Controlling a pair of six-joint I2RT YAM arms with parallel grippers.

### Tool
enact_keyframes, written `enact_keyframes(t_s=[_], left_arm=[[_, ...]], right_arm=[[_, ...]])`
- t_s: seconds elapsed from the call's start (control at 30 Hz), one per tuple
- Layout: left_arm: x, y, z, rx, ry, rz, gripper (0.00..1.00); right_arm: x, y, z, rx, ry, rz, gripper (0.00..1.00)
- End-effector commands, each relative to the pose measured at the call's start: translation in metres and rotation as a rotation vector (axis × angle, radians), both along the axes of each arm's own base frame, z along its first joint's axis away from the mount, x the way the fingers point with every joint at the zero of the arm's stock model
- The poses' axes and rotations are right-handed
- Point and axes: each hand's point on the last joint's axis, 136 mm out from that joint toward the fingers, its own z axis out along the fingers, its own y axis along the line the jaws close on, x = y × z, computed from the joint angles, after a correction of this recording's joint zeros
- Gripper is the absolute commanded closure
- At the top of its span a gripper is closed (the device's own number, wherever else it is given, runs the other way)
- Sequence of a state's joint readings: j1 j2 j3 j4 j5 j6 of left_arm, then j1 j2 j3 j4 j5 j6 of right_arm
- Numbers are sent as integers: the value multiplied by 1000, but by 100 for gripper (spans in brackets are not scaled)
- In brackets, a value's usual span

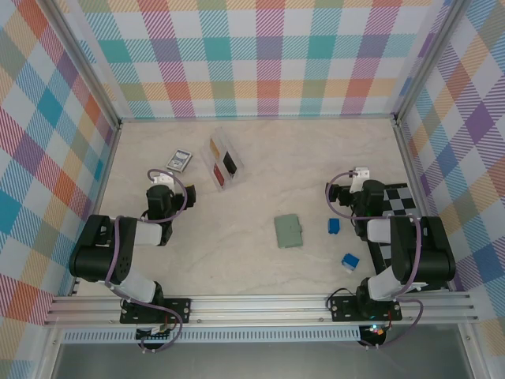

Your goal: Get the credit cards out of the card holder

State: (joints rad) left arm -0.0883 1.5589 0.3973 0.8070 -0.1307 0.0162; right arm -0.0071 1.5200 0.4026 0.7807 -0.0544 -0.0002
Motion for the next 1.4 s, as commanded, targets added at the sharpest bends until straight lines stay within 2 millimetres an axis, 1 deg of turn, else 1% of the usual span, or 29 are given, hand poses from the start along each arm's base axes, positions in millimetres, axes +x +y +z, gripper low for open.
enact_keyframes(t_s=[0.0, 0.6, 0.7, 0.77, 0.83, 0.87, 1.0, 1.1, 1.23, 1.3, 1.37], left_arm=[[7, 3, 7, 3, -19, 1, 0], [7, 3, 6, 4, -16, 1, 0], [7, 1, 8, 5, -19, -13, 0], [7, -4, 15, 3, -17, -40, 0], [5, -3, 26, 1, -7, -30, 0], [3, -1, 31, -4, 1, -16, 0], [-5, 0, 51, -42, 53, 9, 0], [-13, -3, 75, -100, 77, 16, 0], [-30, -7, 117, -217, 106, 43, 0], [-38, -7, 139, -251, 101, 58, 0], [-48, -2, 155, -273, 108, 104, 0]], right_arm=[[6, 1, 7, 19, -17, 7, 0], [6, 1, 7, 19, -16, 8, 0], [6, 1, 8, 20, -20, 10, 0], [7, -2, 12, 19, -16, -8, 0], [7, -4, 23, 18, -7, -25, 0], [7, -6, 26, 16, 15, -33, 0], [4, -10, 50, 8, 70, -58, 0], [-2, -18, 69, 46, 155, -136, 0], [-17, -10, 95, 153, 286, -155, 0], [-24, 2, 103, 210, 351, -112, 0], [-32, 17, 109, 267, 411, -57, 0]])
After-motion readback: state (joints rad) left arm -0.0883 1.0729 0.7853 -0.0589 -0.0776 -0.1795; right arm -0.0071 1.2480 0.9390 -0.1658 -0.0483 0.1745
